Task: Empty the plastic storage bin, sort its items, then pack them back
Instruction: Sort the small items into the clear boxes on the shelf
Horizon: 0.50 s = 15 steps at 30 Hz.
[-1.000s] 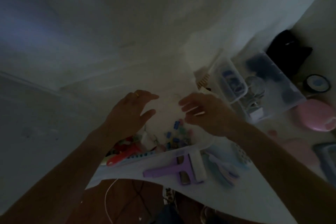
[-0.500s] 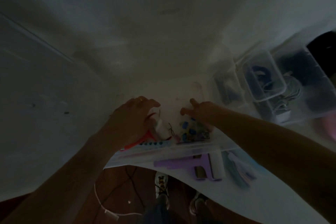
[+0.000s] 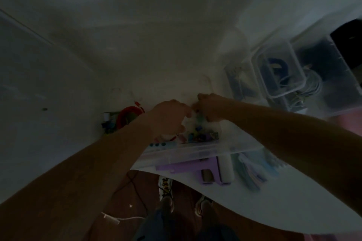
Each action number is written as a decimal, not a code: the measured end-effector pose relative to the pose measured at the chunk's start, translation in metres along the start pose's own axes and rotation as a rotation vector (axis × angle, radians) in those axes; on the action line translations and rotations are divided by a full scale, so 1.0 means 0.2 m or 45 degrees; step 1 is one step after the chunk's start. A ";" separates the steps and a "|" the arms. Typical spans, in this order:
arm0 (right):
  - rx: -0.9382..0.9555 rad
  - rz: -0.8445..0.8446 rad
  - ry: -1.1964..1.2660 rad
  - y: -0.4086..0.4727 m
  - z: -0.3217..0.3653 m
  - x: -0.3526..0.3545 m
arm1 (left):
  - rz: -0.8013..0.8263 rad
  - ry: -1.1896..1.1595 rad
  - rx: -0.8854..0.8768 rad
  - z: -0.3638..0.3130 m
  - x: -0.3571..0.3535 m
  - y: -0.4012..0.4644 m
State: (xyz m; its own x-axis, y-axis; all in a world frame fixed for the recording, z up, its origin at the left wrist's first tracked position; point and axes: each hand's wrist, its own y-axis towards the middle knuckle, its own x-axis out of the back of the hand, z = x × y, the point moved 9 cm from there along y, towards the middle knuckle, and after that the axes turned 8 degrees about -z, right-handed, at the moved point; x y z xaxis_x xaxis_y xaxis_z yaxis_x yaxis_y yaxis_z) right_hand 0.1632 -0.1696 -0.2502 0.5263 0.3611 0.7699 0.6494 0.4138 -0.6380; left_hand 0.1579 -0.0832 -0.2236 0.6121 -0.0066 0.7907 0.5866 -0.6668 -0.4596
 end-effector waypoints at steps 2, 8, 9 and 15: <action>-0.117 -0.079 0.170 -0.01 -0.06 0.07 | 0.032 -0.098 0.068 0.01 -0.04 0.04; -0.378 -0.323 1.395 -0.16 -0.19 0.25 | -0.448 -1.199 0.649 0.16 0.09 0.01; -0.371 -0.334 1.755 -0.22 -0.19 0.28 | -0.551 -1.574 0.748 0.15 0.13 -0.04; -0.006 -0.195 2.901 -0.58 -0.06 0.47 | -0.458 -2.531 0.545 -0.23 0.35 -0.20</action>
State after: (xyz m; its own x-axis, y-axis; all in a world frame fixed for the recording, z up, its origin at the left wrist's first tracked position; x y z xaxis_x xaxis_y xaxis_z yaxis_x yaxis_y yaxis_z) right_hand 0.1430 -0.1936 -0.1042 0.0350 -0.8890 -0.4565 0.7313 0.3341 -0.5947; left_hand 0.1543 -0.0911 -0.1311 -0.0926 0.8931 -0.4403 0.6647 -0.2737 -0.6951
